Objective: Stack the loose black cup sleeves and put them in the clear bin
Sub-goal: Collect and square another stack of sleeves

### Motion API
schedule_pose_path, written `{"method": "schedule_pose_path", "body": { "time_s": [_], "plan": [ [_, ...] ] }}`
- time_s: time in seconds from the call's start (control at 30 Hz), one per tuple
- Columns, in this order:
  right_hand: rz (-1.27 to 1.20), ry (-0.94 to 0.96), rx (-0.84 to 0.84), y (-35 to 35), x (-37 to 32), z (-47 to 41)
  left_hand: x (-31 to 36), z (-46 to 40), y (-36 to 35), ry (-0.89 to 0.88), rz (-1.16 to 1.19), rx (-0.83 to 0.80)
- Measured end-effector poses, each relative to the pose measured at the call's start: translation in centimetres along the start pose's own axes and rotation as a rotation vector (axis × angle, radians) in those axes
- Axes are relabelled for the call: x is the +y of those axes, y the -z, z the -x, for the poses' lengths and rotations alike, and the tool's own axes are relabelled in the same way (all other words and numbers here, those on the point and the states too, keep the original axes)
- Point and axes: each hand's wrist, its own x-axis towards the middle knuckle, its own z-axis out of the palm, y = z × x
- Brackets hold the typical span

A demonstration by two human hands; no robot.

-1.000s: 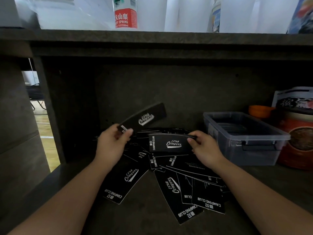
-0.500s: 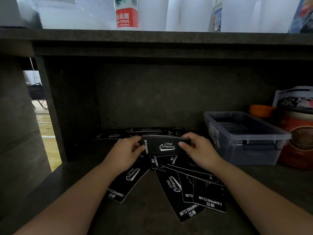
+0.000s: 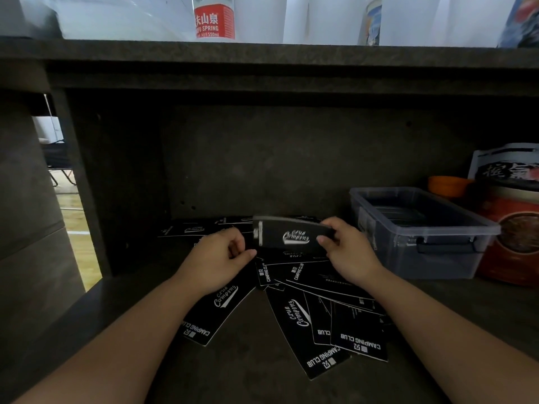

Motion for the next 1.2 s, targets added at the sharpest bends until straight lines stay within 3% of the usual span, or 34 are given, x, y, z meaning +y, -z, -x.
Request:
{"method": "schedule_pose_path", "body": {
  "time_s": [0.1,0.3,0.67,0.77,0.93,1.2],
  "plan": [
    [-0.062,-0.040,0.120,0.5,0.2,-0.4,-0.3,0.1,0.0,-0.082,0.015,-0.076],
    [-0.011,-0.057,0.155,0.6,0.3,-0.4,-0.1,0.2,-0.8,-0.079,-0.191,-0.411],
    [-0.049,-0.094,0.199,1.1,0.2,-0.4,0.9,0.4,-0.4,-0.170,-0.244,-0.261],
    [-0.052,-0.094,0.205,1.1,0.2,-0.4,2.6,0.8,-0.7,-0.256,-0.204,-0.331],
    [-0.056,-0.094,0.217,1.2,0.3,-0.6,4.0,1.2,-2.1,-0.344,-0.276,-0.602],
    [-0.075,-0.106,0.184,1.1,0.2,-0.5,2.4,0.7,-0.4,-0.298,-0.214,-0.490]
  ]
}}
